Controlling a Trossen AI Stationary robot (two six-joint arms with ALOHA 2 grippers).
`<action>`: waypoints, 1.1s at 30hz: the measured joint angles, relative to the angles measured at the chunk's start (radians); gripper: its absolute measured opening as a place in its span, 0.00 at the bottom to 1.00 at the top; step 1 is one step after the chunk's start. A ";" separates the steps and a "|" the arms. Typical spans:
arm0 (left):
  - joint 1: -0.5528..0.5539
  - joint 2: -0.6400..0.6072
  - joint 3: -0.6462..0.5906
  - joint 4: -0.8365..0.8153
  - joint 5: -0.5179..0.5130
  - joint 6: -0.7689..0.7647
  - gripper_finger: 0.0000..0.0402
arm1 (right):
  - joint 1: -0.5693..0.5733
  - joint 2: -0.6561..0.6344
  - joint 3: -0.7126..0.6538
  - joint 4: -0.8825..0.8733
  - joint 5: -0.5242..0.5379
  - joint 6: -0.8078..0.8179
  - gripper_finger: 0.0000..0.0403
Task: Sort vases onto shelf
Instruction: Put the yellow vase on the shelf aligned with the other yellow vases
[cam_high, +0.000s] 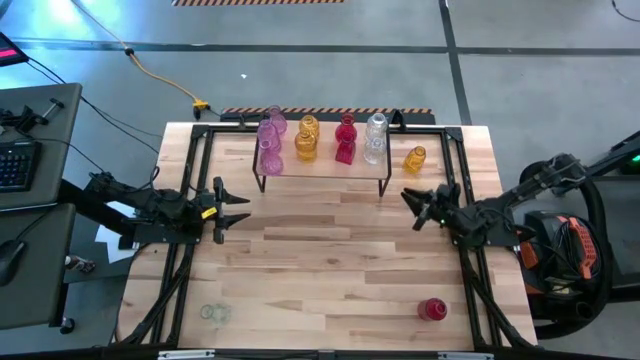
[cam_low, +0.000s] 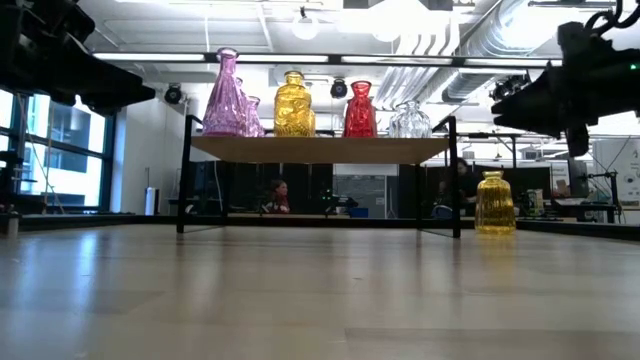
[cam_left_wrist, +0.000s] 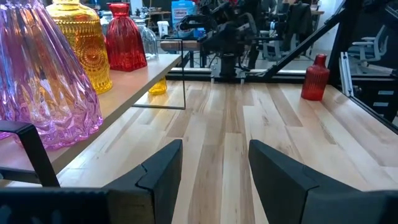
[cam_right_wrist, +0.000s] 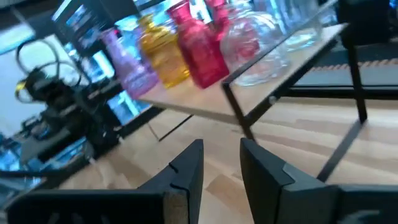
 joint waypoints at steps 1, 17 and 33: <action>0.000 0.000 0.000 0.000 0.000 0.000 0.44 | -0.013 0.000 0.000 0.001 -0.009 0.012 0.22; 0.000 0.000 0.000 0.000 0.000 0.000 0.44 | -0.375 0.005 0.639 -0.414 -0.033 -0.432 0.22; 0.000 0.000 0.000 0.000 0.000 0.000 0.44 | -0.841 0.404 1.413 -1.347 -0.397 -0.131 0.22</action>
